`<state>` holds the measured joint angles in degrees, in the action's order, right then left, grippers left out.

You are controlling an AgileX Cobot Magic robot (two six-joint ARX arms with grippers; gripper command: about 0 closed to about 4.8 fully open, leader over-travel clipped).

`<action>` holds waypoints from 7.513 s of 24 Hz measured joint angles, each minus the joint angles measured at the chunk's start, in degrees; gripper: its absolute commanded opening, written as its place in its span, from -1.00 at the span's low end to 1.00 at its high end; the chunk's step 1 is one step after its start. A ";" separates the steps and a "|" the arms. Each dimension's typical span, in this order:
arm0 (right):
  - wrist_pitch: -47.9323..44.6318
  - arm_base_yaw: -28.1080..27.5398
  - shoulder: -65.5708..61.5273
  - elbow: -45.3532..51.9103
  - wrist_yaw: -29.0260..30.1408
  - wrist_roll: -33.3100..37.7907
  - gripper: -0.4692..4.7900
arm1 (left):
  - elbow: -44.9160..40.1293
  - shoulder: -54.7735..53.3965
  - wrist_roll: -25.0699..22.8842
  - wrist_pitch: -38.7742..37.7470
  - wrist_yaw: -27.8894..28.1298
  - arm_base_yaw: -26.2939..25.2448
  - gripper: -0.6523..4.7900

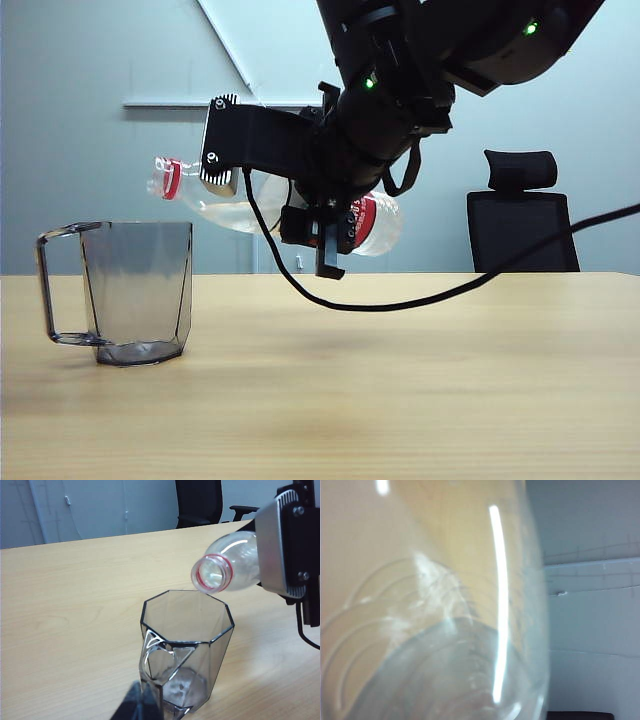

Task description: Pick up the mineral water bottle on the table and pour water into the mug until it's half full.

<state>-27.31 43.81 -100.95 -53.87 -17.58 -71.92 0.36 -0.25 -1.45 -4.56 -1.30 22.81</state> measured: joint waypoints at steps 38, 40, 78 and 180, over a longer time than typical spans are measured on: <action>-4.15 0.04 0.00 0.00 -5.11 -12.55 0.19 | 0.00 0.00 0.00 0.00 0.00 0.00 -0.77; -4.15 0.04 0.00 0.00 -5.16 -12.59 0.19 | 0.02 0.00 0.00 -0.02 0.02 0.00 -0.77; -4.96 0.04 0.07 -0.04 -6.45 -15.65 0.18 | 0.00 0.00 0.00 0.00 0.02 0.00 -0.77; -25.92 -2.36 28.57 43.52 -4.96 81.11 0.94 | 0.02 0.04 0.00 0.00 0.15 -9.05 -0.77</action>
<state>-53.23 41.45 -72.38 -10.35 -22.55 9.19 0.38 -0.21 -1.45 -4.56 -1.15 13.76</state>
